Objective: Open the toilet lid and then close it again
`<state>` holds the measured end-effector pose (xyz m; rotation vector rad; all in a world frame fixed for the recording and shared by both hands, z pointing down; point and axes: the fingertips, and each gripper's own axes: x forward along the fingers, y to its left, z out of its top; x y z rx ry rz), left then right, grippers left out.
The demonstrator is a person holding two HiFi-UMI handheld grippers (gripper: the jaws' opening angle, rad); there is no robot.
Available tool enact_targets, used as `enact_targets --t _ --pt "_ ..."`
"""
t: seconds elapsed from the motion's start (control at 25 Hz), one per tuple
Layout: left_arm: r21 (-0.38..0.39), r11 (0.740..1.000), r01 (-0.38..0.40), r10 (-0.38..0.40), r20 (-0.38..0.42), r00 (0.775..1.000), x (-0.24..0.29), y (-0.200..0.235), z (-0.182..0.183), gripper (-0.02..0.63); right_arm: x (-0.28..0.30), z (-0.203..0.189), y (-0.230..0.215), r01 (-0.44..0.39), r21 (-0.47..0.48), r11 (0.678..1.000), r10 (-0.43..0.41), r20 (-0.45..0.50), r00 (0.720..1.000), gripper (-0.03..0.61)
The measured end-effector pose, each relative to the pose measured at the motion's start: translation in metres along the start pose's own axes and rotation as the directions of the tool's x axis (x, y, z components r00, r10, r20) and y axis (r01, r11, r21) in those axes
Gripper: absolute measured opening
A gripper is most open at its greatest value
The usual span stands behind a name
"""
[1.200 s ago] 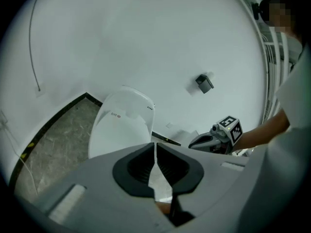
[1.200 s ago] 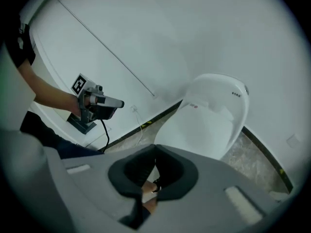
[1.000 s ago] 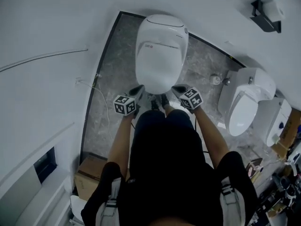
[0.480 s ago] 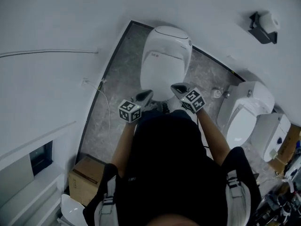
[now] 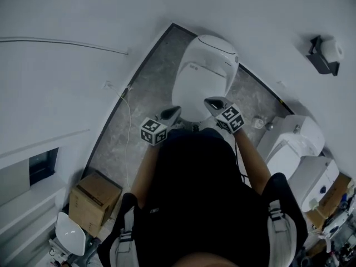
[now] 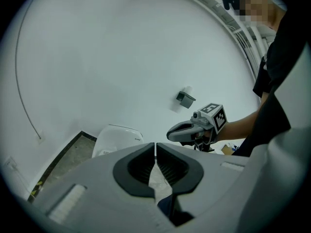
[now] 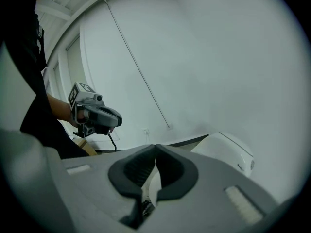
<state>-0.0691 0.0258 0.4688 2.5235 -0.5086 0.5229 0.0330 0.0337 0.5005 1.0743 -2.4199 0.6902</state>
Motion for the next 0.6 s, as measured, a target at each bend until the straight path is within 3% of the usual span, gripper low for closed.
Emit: enact_targets --t 0.6 --pt "0.0 1.0 -0.012 0.012 -0.004 1.0 0.003 0.012 0.013 0.02 -0.005 -0.007 -0.018 0.033 0.054 0.998 -0.034 0.005 0.999 0.005"
